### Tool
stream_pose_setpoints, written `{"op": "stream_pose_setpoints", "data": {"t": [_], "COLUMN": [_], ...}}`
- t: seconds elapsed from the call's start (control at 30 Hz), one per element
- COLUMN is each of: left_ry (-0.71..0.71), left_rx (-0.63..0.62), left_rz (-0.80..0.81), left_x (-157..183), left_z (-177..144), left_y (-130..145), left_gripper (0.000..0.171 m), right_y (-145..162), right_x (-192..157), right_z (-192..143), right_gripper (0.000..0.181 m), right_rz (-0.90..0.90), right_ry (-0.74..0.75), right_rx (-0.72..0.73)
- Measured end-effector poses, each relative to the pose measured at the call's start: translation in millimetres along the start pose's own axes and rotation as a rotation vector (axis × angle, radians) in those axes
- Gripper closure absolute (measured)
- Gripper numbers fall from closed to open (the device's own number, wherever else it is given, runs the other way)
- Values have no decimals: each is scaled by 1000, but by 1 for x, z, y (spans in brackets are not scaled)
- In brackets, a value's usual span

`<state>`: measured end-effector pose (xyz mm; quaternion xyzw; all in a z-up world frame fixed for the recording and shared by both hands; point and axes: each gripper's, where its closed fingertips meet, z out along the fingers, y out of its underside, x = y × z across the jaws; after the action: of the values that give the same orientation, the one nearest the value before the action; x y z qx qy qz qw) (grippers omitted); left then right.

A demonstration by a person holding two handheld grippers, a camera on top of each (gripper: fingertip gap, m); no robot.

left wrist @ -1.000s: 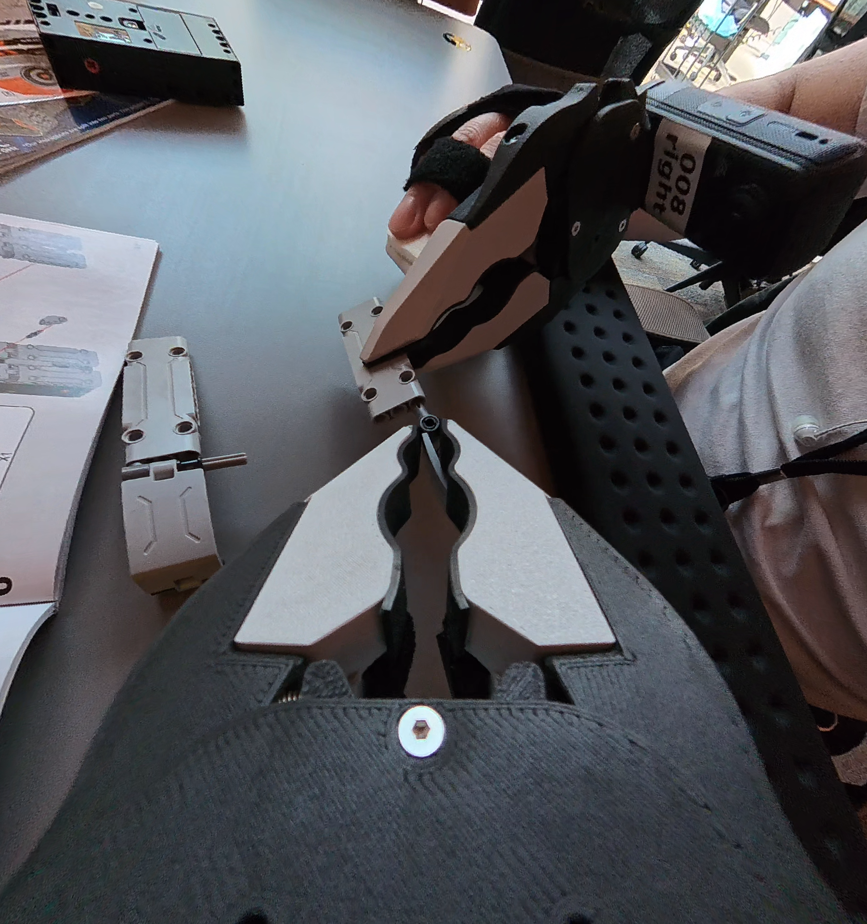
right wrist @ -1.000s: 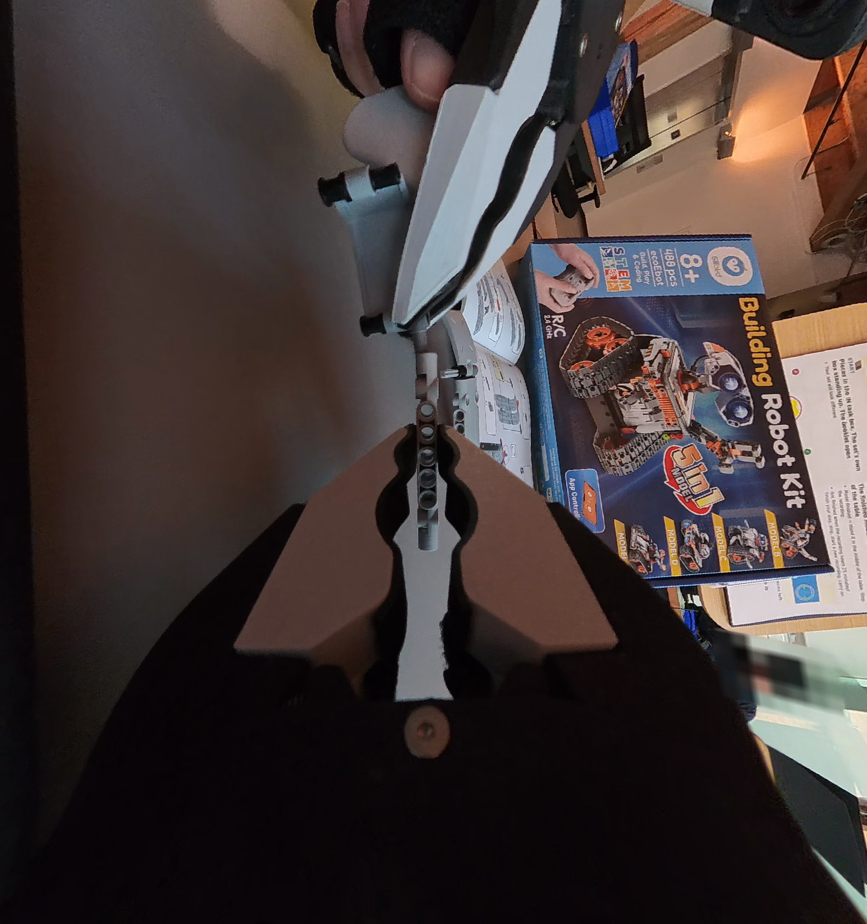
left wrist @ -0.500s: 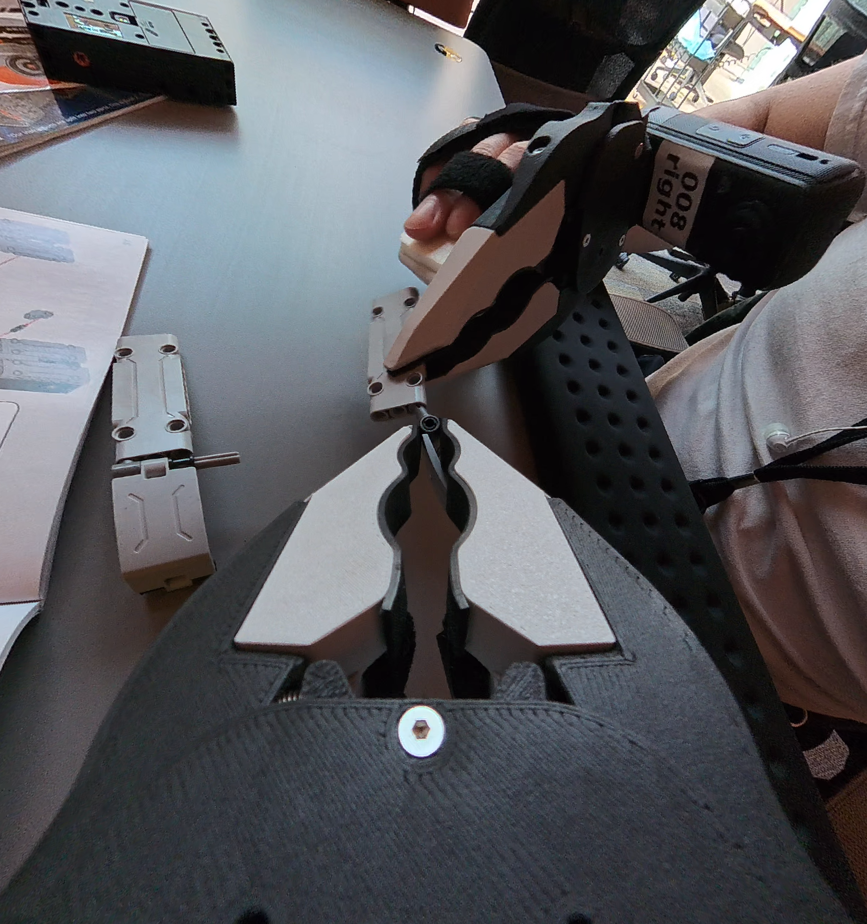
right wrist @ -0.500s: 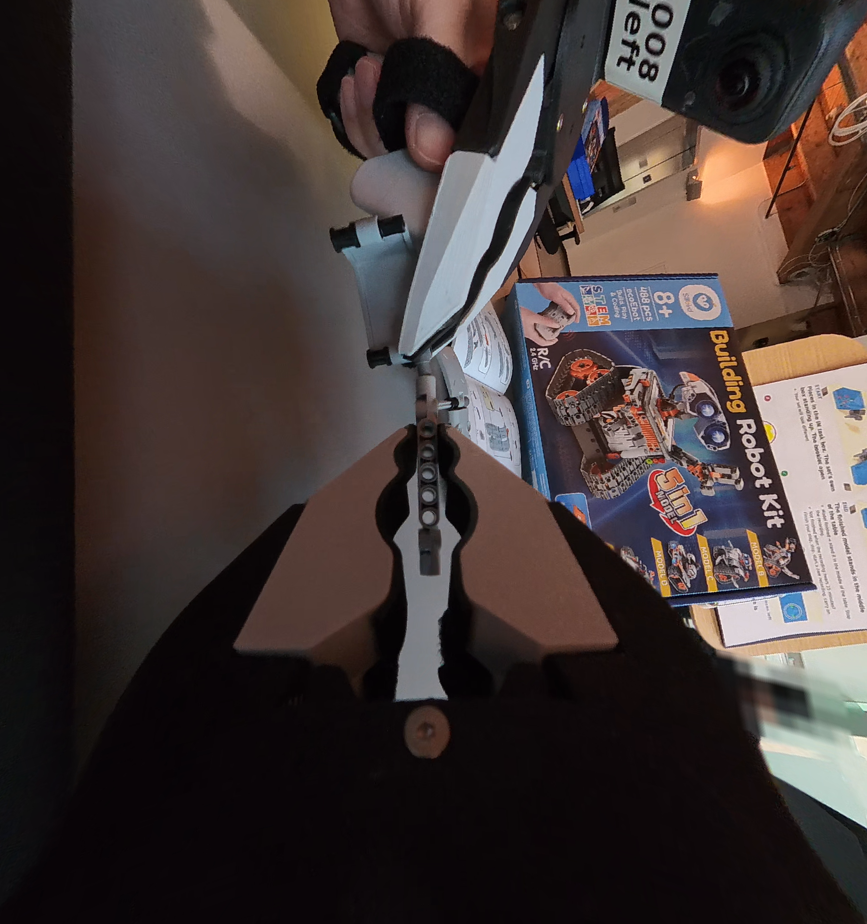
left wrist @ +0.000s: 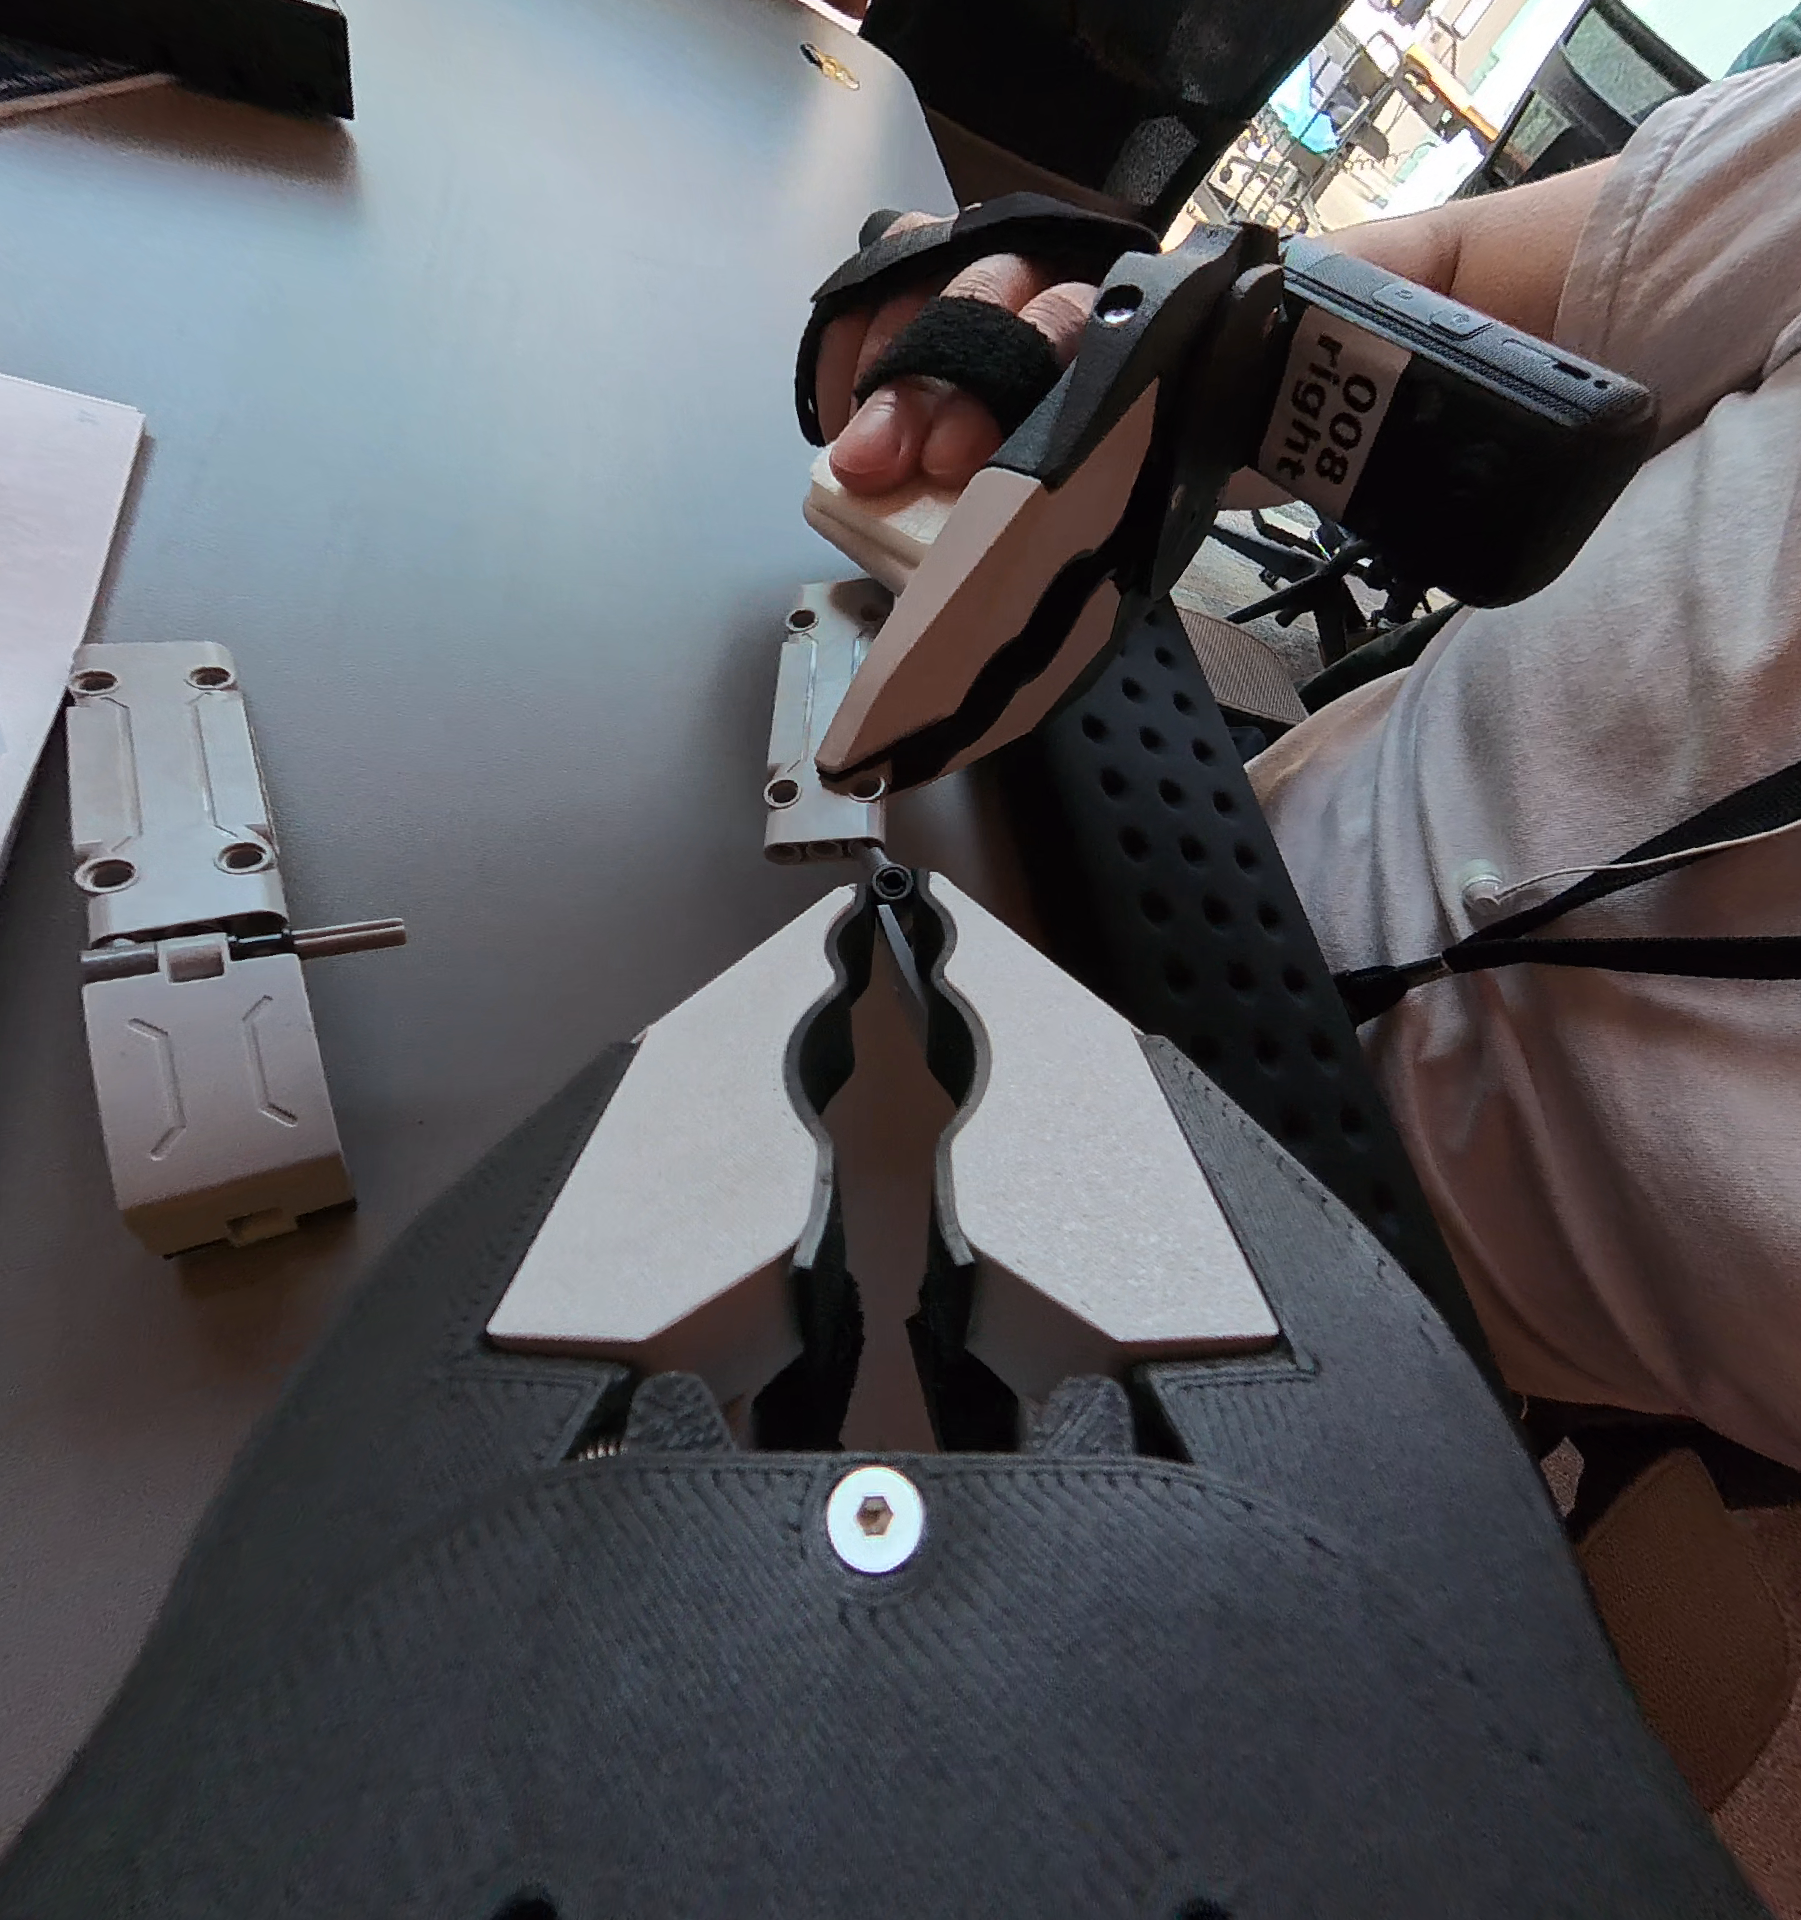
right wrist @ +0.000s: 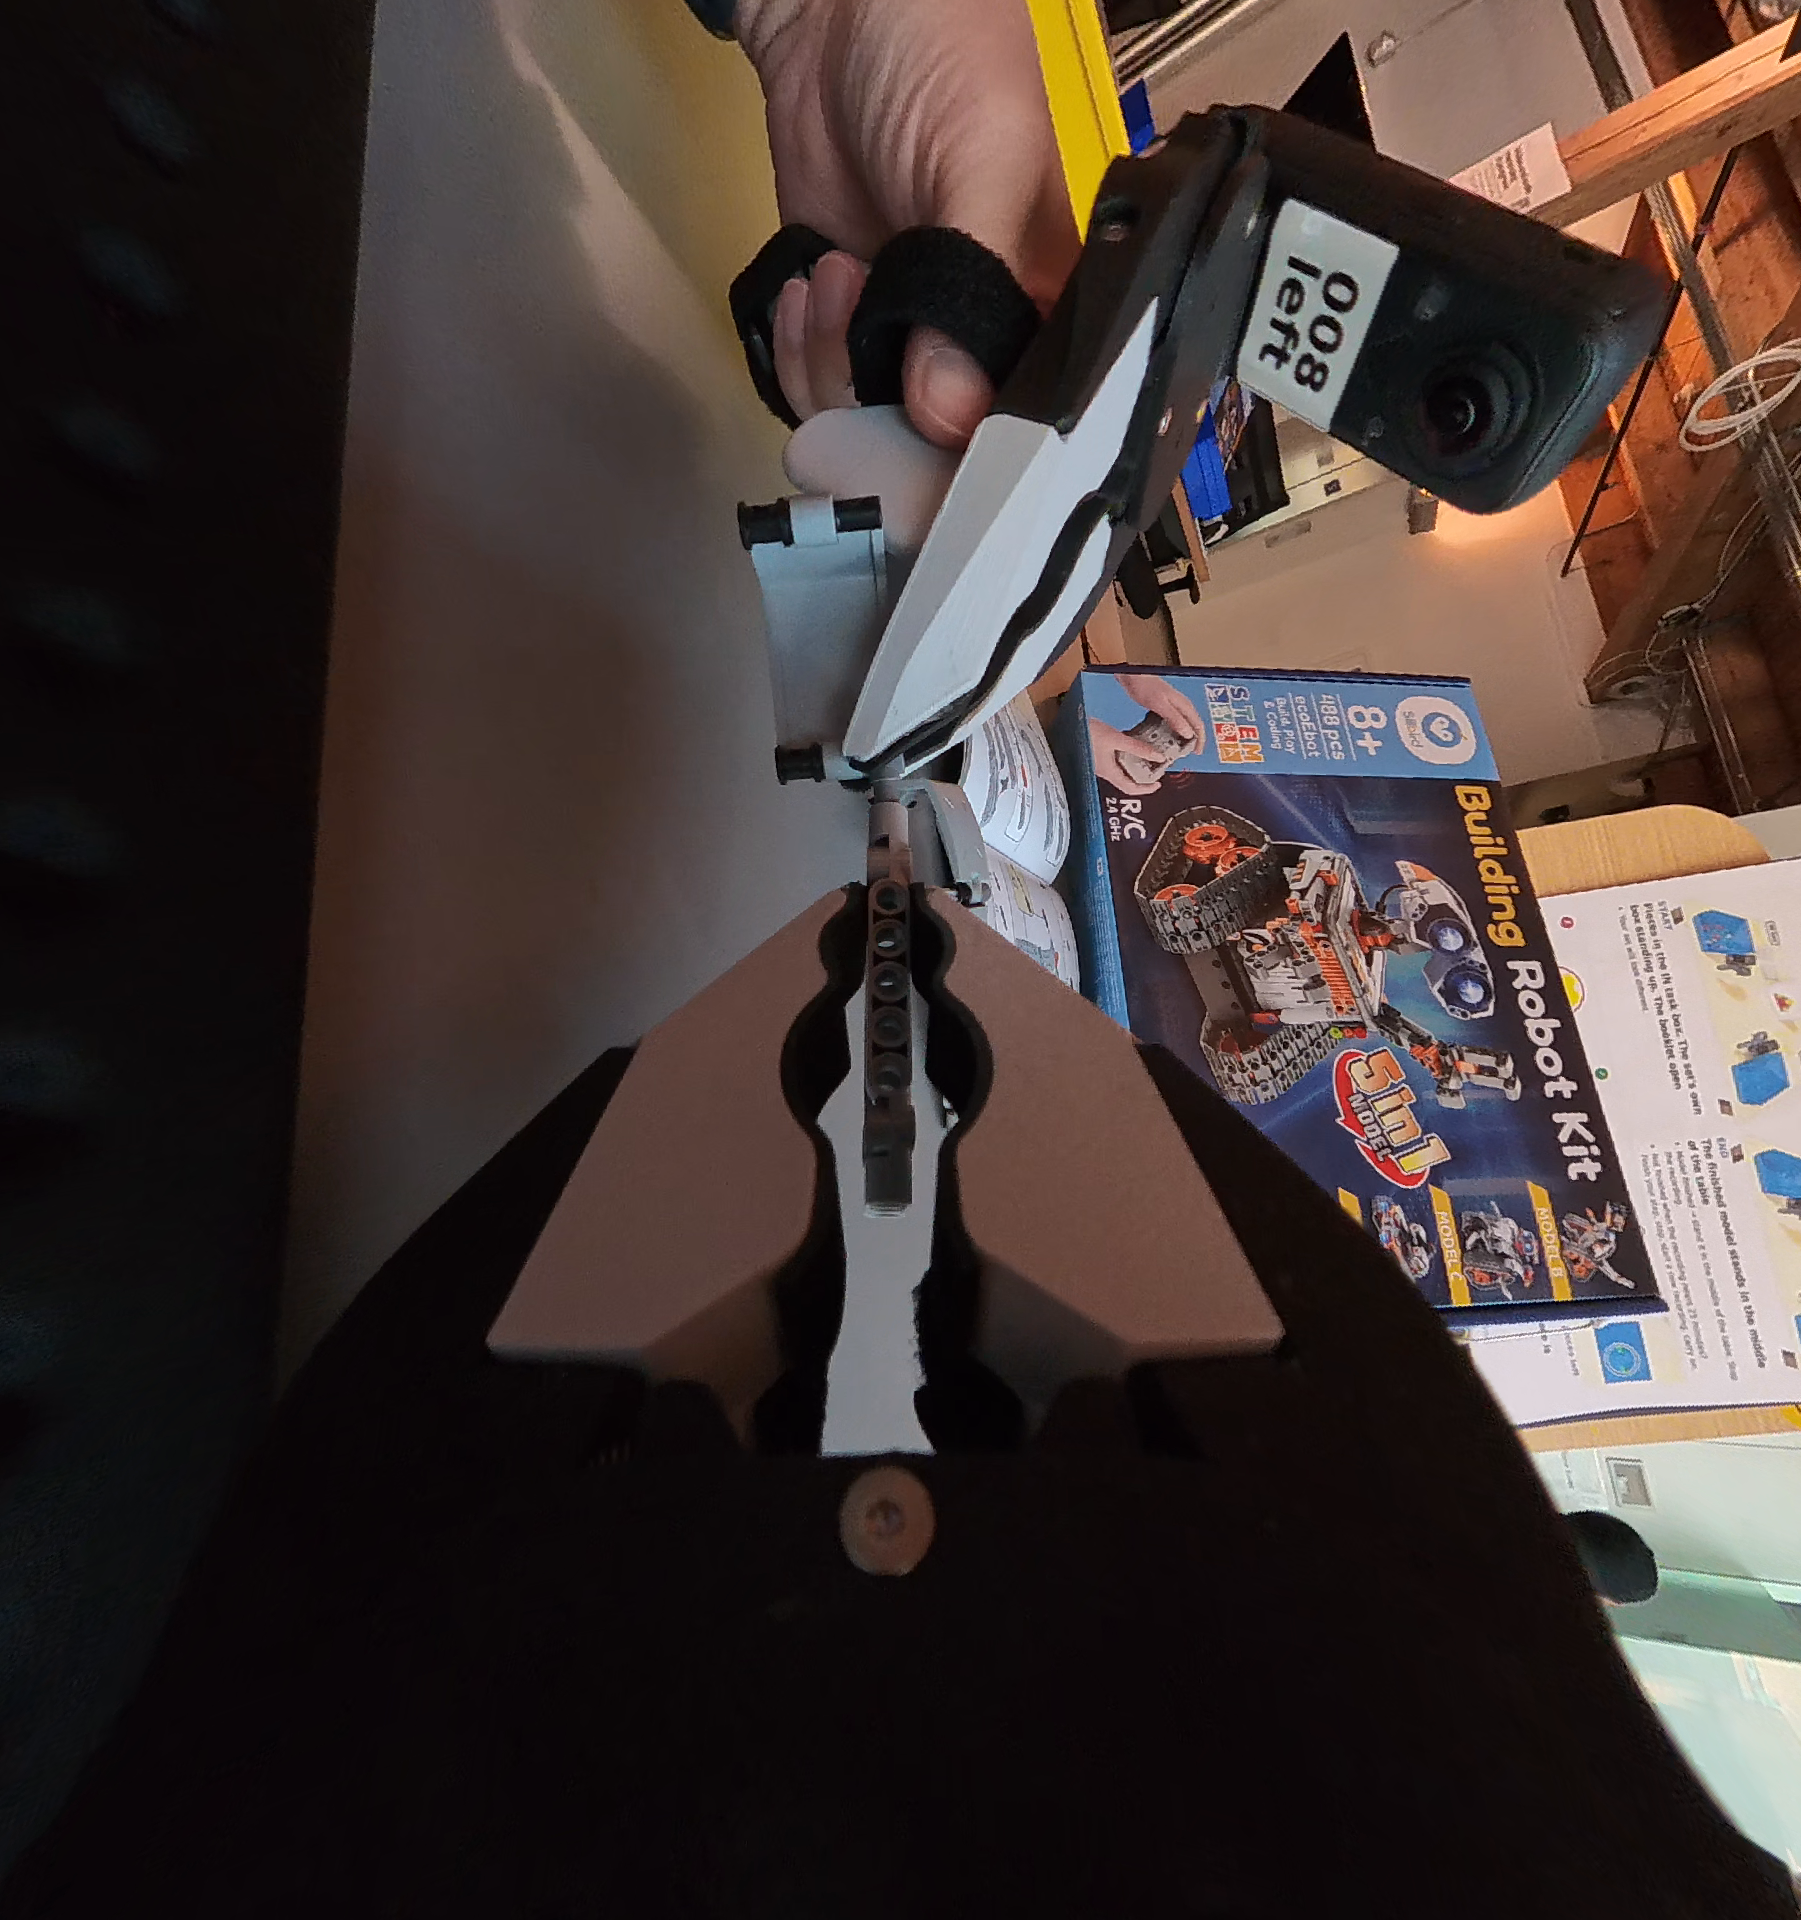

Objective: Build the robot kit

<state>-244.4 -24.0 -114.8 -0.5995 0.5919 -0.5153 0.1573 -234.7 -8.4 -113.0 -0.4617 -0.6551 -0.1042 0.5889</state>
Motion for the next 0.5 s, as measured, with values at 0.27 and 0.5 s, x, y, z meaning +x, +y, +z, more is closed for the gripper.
{"op": "stream_pose_setpoints", "data": {"t": [0.27, 0.5], "left_ry": [28, 98], "left_rx": [-27, -41], "left_rz": [-42, -30], "left_x": [0, 10], "left_z": [1, 1], "left_y": [5, 9], "left_gripper": [167, 166], "right_y": [-5, -12], "right_x": [-4, -9], "right_z": [-1, -4], "right_gripper": [175, 175], "right_rz": [-13, -21], "right_ry": [-12, -44], "right_rx": [17, 71]}}
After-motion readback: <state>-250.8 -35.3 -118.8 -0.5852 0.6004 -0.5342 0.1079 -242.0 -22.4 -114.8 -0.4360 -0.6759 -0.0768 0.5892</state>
